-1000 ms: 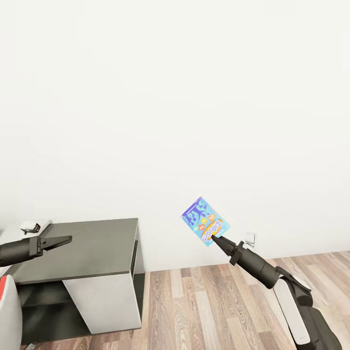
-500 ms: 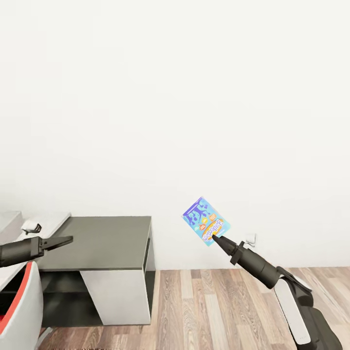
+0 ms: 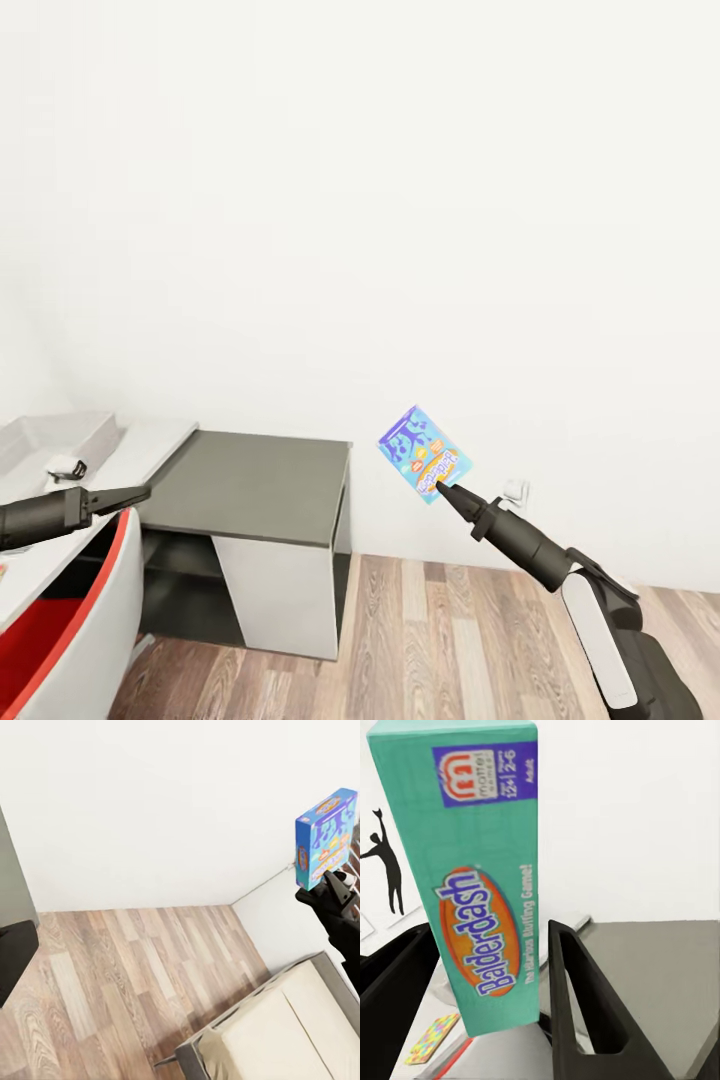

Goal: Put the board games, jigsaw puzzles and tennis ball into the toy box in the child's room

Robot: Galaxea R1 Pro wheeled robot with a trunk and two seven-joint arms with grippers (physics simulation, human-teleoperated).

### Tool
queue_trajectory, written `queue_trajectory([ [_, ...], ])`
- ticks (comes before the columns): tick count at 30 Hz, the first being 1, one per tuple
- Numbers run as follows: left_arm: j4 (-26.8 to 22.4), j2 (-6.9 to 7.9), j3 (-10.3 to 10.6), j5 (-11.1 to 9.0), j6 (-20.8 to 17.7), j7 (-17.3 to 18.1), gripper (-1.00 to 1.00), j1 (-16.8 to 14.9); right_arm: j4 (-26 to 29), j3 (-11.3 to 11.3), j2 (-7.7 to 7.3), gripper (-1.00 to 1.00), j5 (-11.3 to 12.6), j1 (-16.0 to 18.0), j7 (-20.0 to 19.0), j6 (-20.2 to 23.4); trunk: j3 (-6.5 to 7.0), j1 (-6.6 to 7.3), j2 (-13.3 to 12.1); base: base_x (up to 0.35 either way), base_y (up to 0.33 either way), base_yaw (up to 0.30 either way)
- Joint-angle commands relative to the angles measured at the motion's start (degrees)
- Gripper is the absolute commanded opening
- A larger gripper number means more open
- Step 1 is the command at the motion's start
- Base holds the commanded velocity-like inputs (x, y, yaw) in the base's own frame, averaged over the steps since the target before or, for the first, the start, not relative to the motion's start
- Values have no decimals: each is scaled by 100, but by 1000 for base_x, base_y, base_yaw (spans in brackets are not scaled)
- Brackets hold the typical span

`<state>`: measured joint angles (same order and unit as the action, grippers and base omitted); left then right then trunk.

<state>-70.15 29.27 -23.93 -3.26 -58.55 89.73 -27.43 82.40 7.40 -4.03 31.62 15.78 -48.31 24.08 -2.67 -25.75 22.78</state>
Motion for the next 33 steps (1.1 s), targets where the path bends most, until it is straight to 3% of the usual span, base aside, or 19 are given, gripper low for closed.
queue_trajectory([
  [1, 1, 0, 2, 9, -61, 27, 100, -8, 4, 3, -1, -100, 55, 4, -2, 56, -13, -4, 14, 0, 0, 287],
  [8, 1, 0, 10, 10, -60, 27, 100, -8, -3, -2, 7, -100, 55, 4, 43, 142, -13, -4, 14, 0, 0, 287],
  [21, 1, -6, 19, 10, -60, 27, 100, -8, -12, -5, 25, -100, 73, 11, 502, 447, -13, -4, 14, 0, 0, 287],
  [33, 1, -9, 28, 10, -60, 27, 100, -8, 9, -114, 18, -100, 105, 13, 546, 545, -13, -4, 14, 0, 0, 221],
])
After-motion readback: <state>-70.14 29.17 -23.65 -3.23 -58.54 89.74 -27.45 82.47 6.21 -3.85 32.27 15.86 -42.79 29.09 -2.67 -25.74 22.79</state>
